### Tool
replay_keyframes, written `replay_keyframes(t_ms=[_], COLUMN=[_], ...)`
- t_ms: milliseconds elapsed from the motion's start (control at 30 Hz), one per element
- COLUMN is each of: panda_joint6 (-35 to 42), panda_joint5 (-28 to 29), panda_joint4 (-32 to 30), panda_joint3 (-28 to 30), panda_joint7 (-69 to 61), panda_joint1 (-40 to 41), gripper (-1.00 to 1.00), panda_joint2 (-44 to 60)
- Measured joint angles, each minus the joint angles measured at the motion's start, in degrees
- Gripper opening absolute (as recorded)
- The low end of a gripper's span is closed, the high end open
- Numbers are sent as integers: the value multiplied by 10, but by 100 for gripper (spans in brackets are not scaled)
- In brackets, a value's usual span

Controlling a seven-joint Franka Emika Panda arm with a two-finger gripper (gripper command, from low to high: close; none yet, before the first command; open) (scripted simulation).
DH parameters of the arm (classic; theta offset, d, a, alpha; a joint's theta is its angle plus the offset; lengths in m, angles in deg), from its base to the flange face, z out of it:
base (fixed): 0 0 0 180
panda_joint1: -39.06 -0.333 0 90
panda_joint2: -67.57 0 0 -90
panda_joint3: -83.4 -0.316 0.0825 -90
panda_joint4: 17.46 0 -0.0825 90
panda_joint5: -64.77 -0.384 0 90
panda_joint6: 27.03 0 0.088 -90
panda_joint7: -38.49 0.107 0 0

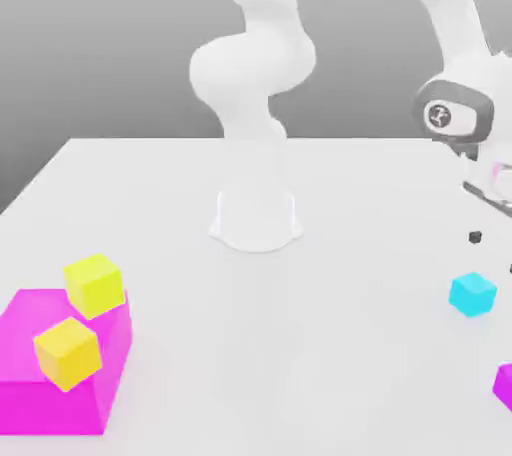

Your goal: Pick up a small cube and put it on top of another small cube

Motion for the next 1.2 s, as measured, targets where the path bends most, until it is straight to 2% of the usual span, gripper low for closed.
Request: replay_keyframes(t_ms=[200, 233, 467, 700, 900, 1200], panda_joint6=[-84, -92, -90, 2, 72, 174], panda_joint5=[48, 49, 51, 3, -33, -38], panda_joint4=[19, 20, 20, -2, 37, 106], panda_joint3=[37, 40, 39, 9, 73, 171], panda_joint7=[30, 32, 33, -5, -186, -447], panda_joint1=[-30, -33, -32, -9, 111, 329], gripper=[0, -100, -100, -100, -100, -100], panda_joint2=[107, 117, 115, 0, -36, -72])
